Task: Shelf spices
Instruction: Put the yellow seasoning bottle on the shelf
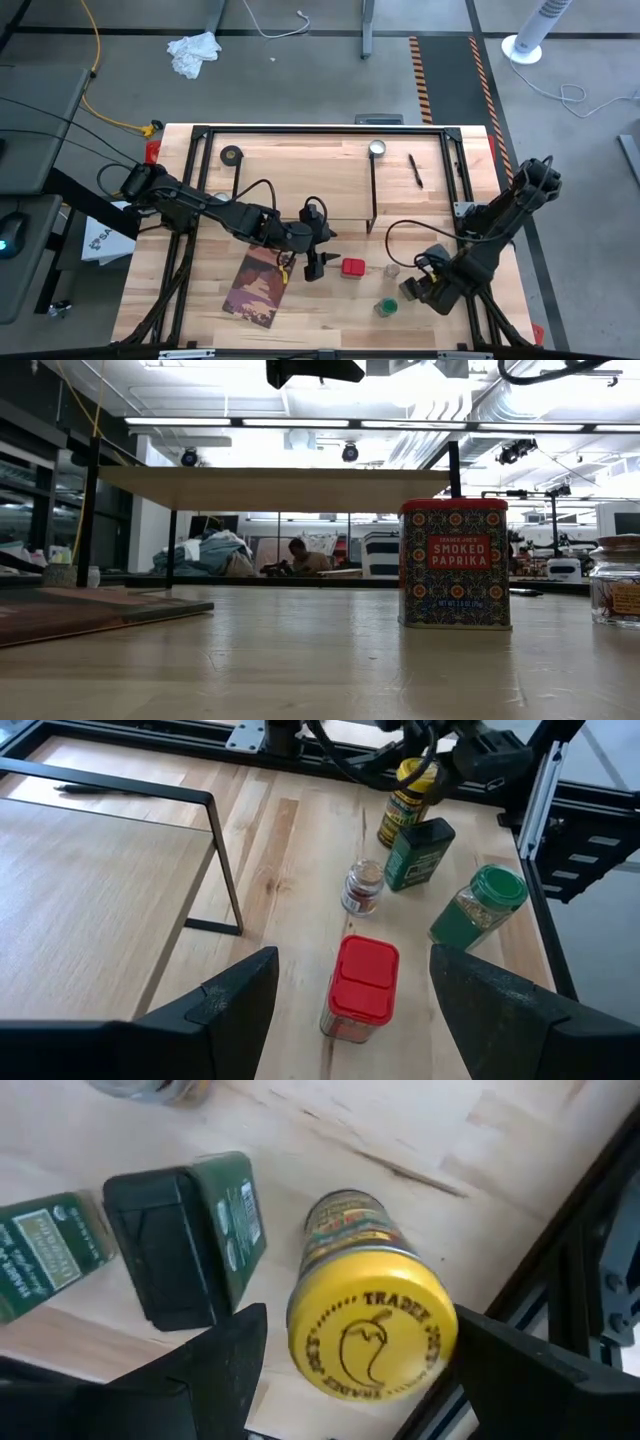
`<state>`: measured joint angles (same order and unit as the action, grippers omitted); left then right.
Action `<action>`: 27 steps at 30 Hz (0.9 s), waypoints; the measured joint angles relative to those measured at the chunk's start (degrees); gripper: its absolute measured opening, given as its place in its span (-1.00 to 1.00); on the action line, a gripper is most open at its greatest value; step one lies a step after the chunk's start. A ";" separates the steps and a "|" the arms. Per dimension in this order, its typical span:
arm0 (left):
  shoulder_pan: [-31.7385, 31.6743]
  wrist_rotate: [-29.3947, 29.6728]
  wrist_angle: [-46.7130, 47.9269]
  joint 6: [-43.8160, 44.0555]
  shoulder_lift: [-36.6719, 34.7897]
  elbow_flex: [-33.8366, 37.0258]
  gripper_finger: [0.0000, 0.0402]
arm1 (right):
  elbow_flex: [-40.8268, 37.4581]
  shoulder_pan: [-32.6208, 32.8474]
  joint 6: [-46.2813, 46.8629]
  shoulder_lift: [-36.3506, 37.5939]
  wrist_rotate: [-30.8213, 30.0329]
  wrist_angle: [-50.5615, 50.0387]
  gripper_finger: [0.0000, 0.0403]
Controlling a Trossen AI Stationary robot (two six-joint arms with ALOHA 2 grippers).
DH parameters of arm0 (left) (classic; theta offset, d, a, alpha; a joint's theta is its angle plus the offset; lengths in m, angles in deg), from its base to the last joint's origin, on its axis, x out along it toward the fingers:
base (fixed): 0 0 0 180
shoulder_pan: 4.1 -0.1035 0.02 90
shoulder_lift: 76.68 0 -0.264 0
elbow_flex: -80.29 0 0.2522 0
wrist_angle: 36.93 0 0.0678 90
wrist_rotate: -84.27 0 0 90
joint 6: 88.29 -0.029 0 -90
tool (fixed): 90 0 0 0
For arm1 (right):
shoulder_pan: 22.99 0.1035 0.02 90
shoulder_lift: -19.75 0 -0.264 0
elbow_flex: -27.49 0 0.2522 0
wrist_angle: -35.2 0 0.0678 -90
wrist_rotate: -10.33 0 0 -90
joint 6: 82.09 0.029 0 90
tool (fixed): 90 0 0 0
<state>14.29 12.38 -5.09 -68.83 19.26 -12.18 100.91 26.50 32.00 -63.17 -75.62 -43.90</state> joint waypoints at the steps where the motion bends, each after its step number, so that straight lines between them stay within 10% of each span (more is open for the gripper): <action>1: 0.00 0.02 0.00 -0.02 0.00 0.00 0.28 | -0.47 -0.02 0.04 0.00 0.00 0.33 0.48; 16: 0.00 0.55 0.39 -0.28 -1.10 -0.01 0.28 | -4.05 -0.02 -0.96 0.02 -1.08 3.58 0.32; 27: -1.20 15.59 0.74 -11.87 -18.17 -0.66 0.28 | -1.28 0.06 -7.13 0.89 0.47 1.17 0.04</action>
<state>13.09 27.96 -4.34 -80.69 1.09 -12.84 99.63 26.57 24.87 -62.28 -75.15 -42.73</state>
